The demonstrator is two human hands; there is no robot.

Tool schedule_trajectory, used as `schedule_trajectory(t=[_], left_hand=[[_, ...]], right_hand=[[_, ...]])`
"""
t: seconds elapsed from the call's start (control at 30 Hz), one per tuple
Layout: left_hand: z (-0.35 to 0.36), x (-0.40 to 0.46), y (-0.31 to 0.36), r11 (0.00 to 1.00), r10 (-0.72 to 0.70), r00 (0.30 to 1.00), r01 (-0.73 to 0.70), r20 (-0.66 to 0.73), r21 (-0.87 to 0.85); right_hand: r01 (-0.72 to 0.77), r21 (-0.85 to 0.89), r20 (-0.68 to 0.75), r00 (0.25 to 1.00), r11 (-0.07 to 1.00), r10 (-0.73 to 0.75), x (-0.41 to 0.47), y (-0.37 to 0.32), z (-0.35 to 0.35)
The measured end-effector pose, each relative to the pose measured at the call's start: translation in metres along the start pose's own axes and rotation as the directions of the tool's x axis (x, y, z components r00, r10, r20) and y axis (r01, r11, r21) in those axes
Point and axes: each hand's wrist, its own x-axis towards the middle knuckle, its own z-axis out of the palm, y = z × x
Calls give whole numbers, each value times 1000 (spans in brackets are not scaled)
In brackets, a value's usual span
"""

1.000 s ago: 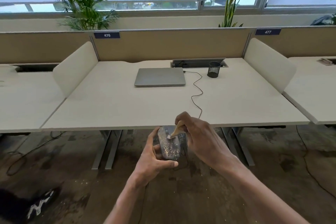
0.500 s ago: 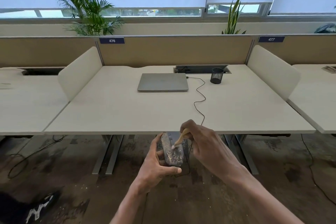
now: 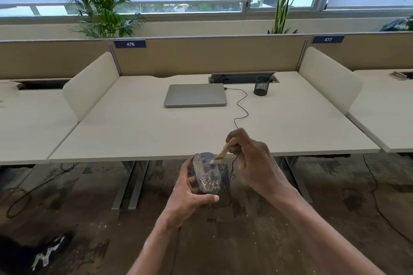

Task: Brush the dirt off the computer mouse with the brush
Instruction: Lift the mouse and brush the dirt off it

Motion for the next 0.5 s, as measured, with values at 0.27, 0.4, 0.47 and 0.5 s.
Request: schedule_trajectory(t=[0.27,0.4,0.47,0.5], left_hand=[[-4,2,-1,1000,6,1000,-6,-6,-7],[-3,5,0,1000,16,1000,-16,-2,-6],[-4,6,0,1000,20,1000,-20,-1,-12],[-5,6,-1,1000,20,1000,-20,0,-7]], right_hand=[[-62,50,-42,997,997,64,-8,3,7],[-113,118,-111,986,987,127,-2,9,7],[-131,123,-87,986,984,142,-9,9,10],[-128,118,-75,988,985,137,-13,8,11]])
